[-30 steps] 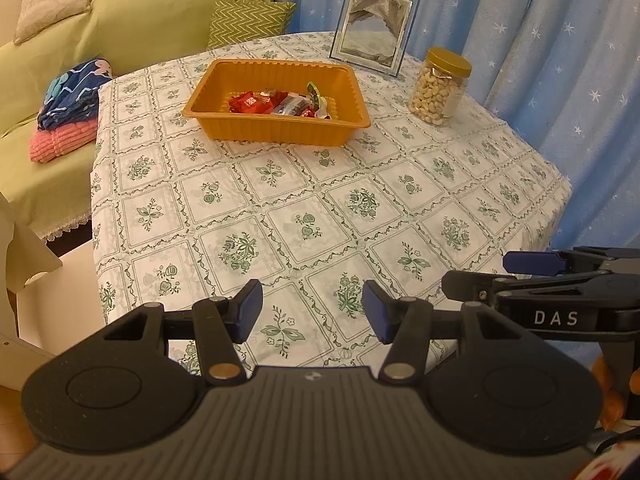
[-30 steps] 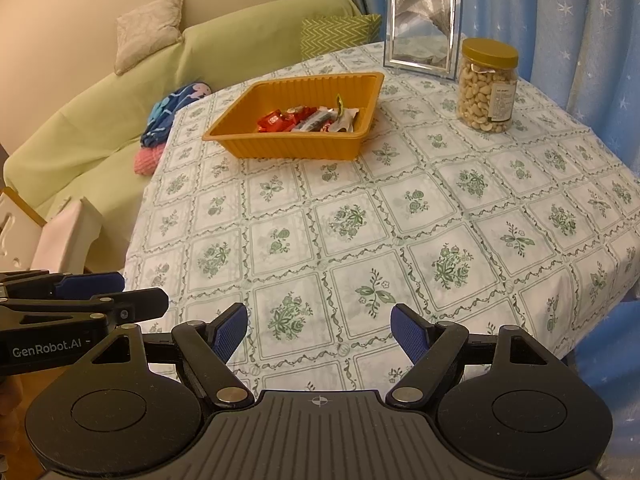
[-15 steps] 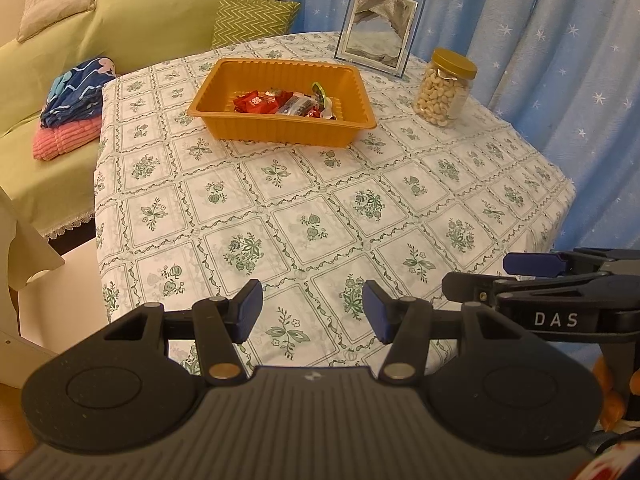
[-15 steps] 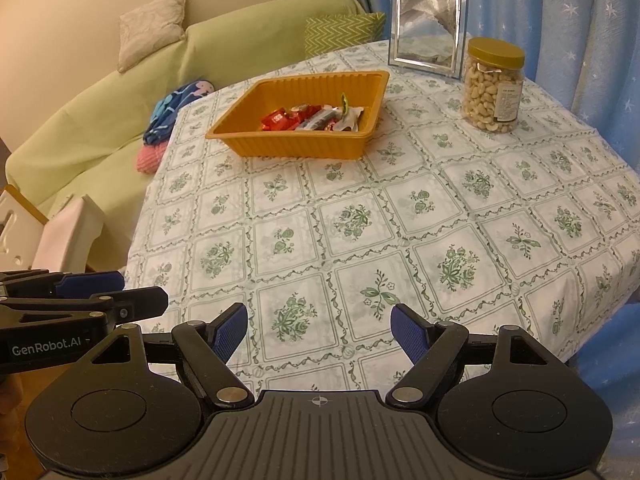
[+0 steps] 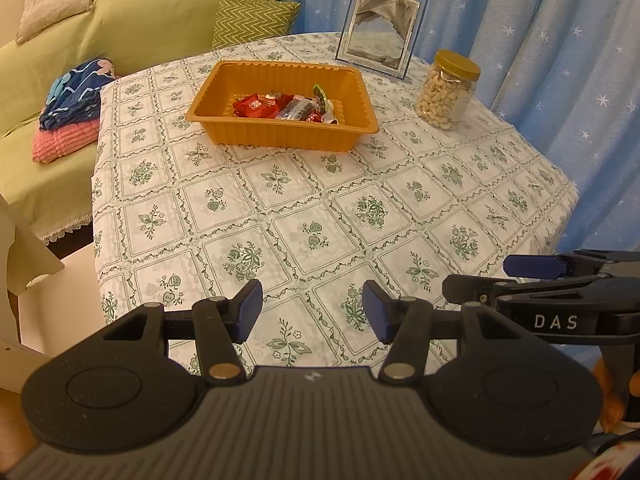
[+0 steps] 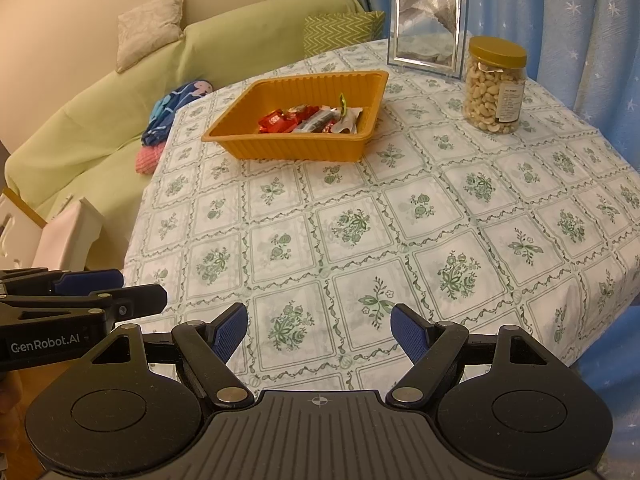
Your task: Organize snacks
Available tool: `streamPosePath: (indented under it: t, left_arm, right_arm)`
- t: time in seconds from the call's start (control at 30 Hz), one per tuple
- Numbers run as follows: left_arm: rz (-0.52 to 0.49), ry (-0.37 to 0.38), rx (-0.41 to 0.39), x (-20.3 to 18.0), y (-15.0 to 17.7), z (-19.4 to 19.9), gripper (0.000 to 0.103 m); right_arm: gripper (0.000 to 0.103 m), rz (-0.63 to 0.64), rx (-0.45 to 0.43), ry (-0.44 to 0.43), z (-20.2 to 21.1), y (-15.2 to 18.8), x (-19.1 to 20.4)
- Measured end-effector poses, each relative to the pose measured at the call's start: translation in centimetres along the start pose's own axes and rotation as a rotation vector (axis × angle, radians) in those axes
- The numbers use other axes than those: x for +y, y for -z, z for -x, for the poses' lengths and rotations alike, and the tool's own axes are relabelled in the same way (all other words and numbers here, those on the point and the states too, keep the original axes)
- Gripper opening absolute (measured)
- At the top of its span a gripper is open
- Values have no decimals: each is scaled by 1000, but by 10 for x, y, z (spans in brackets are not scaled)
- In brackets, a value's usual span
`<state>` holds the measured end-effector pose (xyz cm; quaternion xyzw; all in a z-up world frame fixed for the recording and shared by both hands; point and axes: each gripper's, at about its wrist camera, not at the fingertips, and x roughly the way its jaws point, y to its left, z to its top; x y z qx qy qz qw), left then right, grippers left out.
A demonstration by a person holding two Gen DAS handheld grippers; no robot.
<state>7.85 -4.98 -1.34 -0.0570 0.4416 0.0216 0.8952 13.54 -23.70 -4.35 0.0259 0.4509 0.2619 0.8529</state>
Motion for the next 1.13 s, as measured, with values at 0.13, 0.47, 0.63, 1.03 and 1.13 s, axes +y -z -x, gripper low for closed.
streamPosePath:
  t: [0.13, 0.47, 0.63, 1.03, 1.13]
  left_arm:
    - [-4, 1, 2, 0, -6, -4, 53]
    - [-6, 1, 2, -1, -11, -8, 53]
    - [-6, 0, 2, -2, -13, -10, 53]
    - [-5, -10, -9, 1, -25, -23, 53]
    - [-5, -11, -7, 3, -27, -27, 56]
  right_arm:
    - [78, -6, 1, 1, -4, -4, -2]
    - [78, -9, 3, -1, -7, -9, -7]
    - [78, -10, 4, -1, -8, -10, -8]
    - [78, -15, 17, -8, -22, -22, -13]
    - [78, -17, 22, -9, -26, -25, -14]
